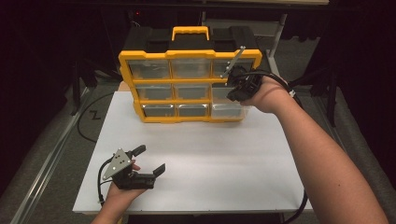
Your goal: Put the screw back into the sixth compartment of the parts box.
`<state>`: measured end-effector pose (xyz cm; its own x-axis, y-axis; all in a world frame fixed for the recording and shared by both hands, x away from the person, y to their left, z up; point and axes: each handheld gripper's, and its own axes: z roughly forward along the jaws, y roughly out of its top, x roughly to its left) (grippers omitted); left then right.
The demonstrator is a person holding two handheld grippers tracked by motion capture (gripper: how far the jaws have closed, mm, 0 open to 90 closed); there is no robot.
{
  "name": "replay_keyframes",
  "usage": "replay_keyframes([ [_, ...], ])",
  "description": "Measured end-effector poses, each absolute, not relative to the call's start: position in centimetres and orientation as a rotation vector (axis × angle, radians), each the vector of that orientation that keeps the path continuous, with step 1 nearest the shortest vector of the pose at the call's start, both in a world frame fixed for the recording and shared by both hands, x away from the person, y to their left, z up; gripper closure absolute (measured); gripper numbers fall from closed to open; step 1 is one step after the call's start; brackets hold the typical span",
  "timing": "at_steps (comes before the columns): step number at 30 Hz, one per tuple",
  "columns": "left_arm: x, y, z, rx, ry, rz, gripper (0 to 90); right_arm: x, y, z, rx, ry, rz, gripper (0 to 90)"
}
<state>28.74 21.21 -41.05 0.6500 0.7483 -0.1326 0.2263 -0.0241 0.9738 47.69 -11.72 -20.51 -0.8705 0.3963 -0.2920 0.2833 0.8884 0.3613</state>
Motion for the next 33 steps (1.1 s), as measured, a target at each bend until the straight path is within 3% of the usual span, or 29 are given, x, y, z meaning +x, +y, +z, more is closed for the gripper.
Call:
replay_keyframes([
  [10, 28.8, 21.2, -41.1, 1.581, 0.829, 0.503, 1.1, 47.7, -11.8, -20.5, 0.511, 2.699, 0.465, 85.2],
  [12, 28.8, 21.2, -41.1, 1.582, 0.829, 0.505, 1.1, 47.6, -11.9, -20.5, 0.532, 2.701, 0.464, 73.1],
  [33, 28.7, 21.0, -41.1, 1.586, 0.824, 0.506, 1.1, 43.8, -12.6, -20.1, 0.467, 2.72, 0.484, 70.6],
])
